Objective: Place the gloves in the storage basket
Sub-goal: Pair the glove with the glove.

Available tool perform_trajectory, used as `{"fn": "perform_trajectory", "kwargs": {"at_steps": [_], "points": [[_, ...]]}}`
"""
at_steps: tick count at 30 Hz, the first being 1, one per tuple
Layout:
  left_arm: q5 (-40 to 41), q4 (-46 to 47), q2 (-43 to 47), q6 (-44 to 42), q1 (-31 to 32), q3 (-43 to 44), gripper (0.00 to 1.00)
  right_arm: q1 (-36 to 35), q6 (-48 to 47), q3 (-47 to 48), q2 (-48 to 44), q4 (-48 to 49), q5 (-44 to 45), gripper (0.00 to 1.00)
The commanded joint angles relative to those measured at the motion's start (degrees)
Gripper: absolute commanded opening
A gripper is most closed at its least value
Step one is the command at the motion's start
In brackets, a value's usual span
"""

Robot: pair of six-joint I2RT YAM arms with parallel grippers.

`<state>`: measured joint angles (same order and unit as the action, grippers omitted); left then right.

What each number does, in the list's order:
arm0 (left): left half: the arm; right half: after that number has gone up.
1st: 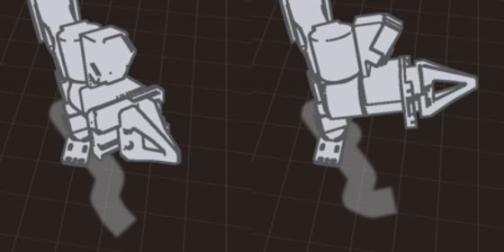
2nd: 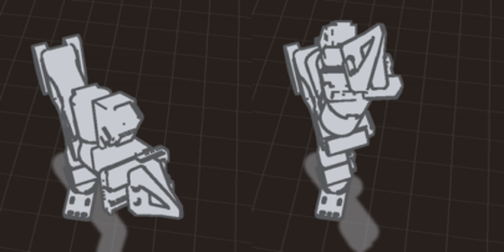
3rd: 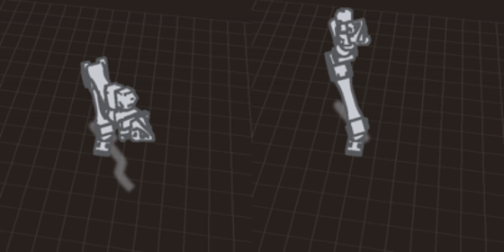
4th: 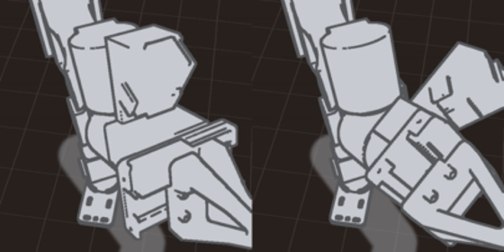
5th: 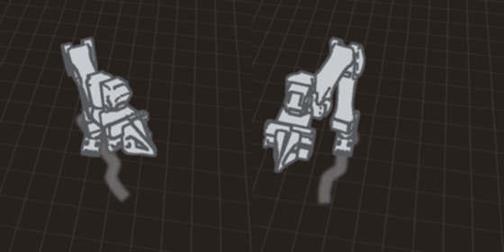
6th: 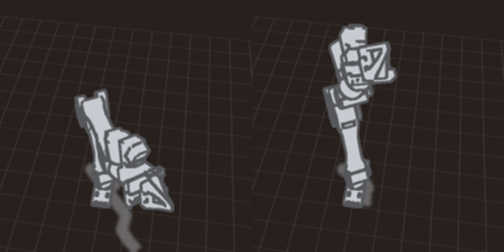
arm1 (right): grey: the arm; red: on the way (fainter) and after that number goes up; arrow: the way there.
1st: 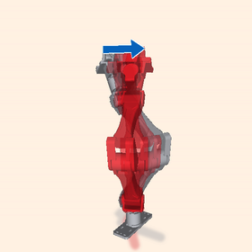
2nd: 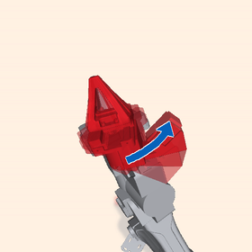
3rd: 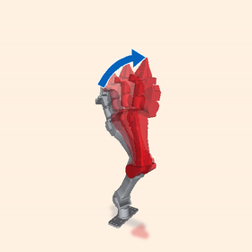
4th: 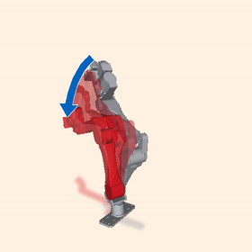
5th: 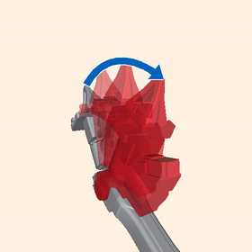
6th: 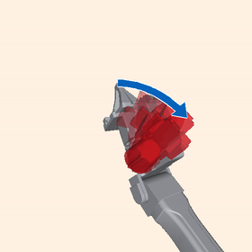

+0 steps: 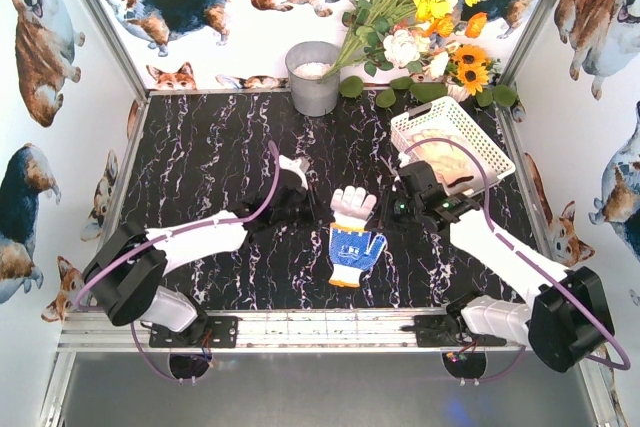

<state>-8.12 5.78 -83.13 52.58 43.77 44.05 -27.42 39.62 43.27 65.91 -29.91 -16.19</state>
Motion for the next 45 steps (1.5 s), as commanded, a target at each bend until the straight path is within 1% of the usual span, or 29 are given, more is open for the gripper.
{"fn": "perform_trajectory", "kwargs": {"at_steps": [1, 9, 18, 22, 31, 36, 45], "points": [[0.4, -1.2, 1.0, 0.2, 1.2, -3.9, 0.00, -1.4, 1.5, -1.7, -3.5, -0.5, 2.3, 0.00], [-1.3, -1.9, 1.4, 0.7, 3.8, -6.5, 0.00, -4.8, 4.5, -5.7, -3.9, 1.1, 2.6, 0.00], [-3.0, -3.8, 1.6, 0.6, 5.1, -8.2, 0.00, -7.9, 8.1, -9.3, -3.1, 4.1, 3.4, 0.00], [-3.7, -4.7, 3.2, 0.6, 5.4, -8.6, 0.00, -9.0, 8.6, -9.1, -3.7, 2.9, 4.1, 0.00], [-3.5, -8.2, 6.9, -0.3, 6.8, -6.9, 0.00, -12.9, 11.0, -7.9, -8.5, -1.2, 6.8, 0.00], [-2.9, -10.8, 8.4, -0.5, 8.9, -6.6, 0.00, -14.3, 12.4, -8.7, -11.5, -3.1, 7.9, 0.00], [-2.7, -12.2, 8.2, 1.6, 13.0, -8.0, 0.00, -17.5, 14.9, -11.6, -13.1, -5.1, 7.4, 0.00]]}}
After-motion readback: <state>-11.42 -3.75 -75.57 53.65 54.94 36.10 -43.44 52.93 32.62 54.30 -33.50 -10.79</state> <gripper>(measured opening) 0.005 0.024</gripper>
